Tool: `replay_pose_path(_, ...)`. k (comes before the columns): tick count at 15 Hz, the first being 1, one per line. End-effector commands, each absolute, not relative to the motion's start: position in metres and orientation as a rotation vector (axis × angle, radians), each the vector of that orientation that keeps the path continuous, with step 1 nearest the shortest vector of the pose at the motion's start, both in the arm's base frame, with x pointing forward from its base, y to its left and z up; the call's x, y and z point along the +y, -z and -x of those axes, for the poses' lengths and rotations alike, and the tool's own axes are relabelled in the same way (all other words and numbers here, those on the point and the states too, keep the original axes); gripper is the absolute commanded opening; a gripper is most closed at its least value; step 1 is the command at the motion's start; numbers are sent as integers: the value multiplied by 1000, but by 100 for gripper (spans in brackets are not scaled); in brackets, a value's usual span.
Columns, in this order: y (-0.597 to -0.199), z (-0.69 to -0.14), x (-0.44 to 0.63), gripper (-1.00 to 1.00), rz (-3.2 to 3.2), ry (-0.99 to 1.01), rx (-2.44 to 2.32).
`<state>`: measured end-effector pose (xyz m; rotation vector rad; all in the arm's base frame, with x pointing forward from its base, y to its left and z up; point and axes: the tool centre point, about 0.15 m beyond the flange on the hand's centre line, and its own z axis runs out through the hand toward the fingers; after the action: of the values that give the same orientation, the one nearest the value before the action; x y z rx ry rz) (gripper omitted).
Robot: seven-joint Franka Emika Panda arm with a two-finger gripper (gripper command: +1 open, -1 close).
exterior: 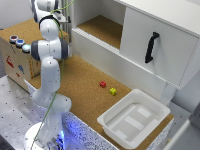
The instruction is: Put the purple block on top of the drawer
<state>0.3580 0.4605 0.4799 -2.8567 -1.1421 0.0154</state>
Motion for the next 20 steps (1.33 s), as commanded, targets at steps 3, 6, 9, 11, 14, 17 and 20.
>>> replay_pose_path(3,-477,-362,482,-100,3135,30,-529)
replay_pose_path(6,-466,-372,473,-100,3177,81,-297)
replay_pose_path(9,-464,-385,458,-100,3210,206,-178)
replay_pose_path(11,-453,-391,443,-100,3157,237,-103)
replay_pose_path(14,-438,-397,437,-100,3087,235,-37)
replay_pose_path(17,-432,-399,433,-100,3082,206,-2)
replay_pose_path(20,-429,-398,420,100,3017,194,-16)
